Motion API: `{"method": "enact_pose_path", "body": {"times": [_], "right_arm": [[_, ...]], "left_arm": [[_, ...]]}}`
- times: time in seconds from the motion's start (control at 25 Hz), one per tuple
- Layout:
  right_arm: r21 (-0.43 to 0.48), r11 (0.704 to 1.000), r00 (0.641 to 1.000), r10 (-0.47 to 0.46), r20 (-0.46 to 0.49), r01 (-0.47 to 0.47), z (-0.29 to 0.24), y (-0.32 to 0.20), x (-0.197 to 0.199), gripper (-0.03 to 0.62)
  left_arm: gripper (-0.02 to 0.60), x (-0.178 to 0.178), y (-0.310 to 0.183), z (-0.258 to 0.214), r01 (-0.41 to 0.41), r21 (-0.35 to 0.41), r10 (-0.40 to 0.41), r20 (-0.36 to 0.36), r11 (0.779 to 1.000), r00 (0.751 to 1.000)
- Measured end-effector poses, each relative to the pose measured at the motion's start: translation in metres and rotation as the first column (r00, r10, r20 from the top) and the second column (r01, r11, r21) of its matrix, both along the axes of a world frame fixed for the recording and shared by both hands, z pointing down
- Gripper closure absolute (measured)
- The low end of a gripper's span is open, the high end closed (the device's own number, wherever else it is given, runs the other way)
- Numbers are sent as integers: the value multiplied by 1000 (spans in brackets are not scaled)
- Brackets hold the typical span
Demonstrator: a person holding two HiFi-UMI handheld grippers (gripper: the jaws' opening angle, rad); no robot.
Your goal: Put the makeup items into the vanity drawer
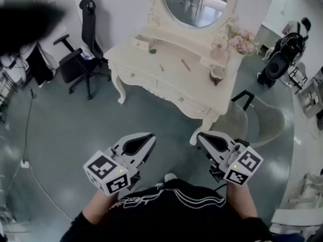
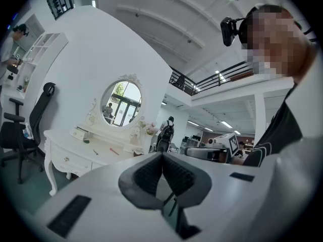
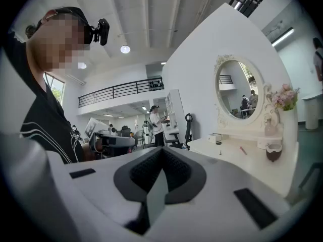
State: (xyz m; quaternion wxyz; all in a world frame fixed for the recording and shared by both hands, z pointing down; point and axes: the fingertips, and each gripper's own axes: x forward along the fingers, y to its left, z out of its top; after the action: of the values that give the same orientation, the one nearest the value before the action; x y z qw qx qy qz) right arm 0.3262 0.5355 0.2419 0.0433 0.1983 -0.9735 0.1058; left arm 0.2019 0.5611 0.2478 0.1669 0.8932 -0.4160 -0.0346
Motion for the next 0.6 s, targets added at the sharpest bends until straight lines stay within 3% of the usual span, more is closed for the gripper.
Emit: {"method": "enact_pose_path", "body": {"times": [0.6], "right_arm": [[50, 997, 998, 52, -22, -51, -11, 7, 7, 566]], "left_arm": [[560, 4, 14, -14, -9, 30, 9, 15, 1000, 1000]]}}
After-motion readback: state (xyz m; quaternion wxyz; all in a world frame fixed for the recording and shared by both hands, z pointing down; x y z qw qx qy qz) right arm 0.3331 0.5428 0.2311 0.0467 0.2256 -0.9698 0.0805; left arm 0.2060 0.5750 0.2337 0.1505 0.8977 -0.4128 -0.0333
